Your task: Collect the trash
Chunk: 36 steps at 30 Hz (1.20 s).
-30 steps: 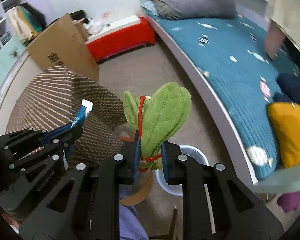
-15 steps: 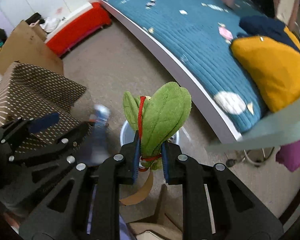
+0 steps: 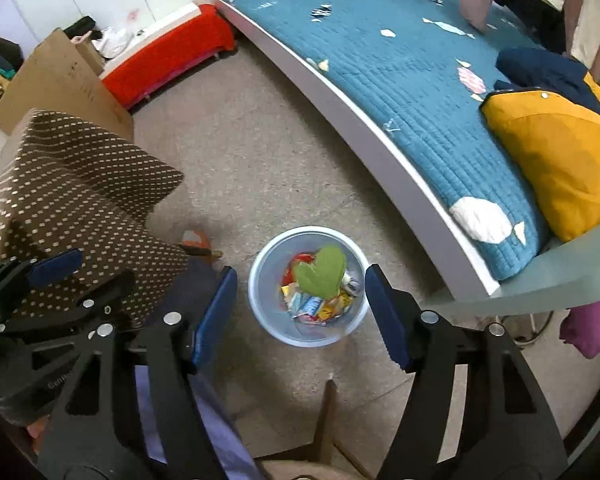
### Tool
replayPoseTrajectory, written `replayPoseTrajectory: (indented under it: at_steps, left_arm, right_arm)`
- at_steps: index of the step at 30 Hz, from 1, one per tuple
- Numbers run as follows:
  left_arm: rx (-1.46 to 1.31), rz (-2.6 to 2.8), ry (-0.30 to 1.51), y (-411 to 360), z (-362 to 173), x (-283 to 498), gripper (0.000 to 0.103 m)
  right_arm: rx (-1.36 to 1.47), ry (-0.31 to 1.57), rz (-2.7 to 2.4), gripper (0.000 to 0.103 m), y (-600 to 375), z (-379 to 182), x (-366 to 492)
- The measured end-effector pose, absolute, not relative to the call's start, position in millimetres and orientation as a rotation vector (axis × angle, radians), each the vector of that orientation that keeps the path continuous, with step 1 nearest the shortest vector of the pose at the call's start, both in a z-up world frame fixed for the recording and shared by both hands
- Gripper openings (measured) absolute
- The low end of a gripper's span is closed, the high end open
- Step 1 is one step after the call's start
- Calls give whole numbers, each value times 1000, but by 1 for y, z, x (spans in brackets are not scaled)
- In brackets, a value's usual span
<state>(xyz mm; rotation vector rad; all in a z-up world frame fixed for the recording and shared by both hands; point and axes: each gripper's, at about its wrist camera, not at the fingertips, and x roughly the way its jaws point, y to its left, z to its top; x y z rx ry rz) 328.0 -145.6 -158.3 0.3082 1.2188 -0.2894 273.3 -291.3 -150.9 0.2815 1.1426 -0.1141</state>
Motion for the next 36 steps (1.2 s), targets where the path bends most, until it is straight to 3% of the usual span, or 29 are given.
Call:
replayPoseTrajectory:
  at_steps: [7, 18, 28, 36]
  left_arm:
    - [247, -312, 1119, -125, -123, 287, 73]
    - [131, -289, 858, -80, -52, 183, 79]
    - [70, -155, 653, -44, -13, 99, 79]
    - [52, -76, 566, -27, 0, 56, 79]
  right_arm:
    - [284, 1057, -97, 66, -278, -123, 234]
    - [215, 756, -58, 66, -238, -55, 126]
    - [111, 518, 38, 72, -199, -12, 55]
    - [106, 450, 68, 72, -187, -6, 24]
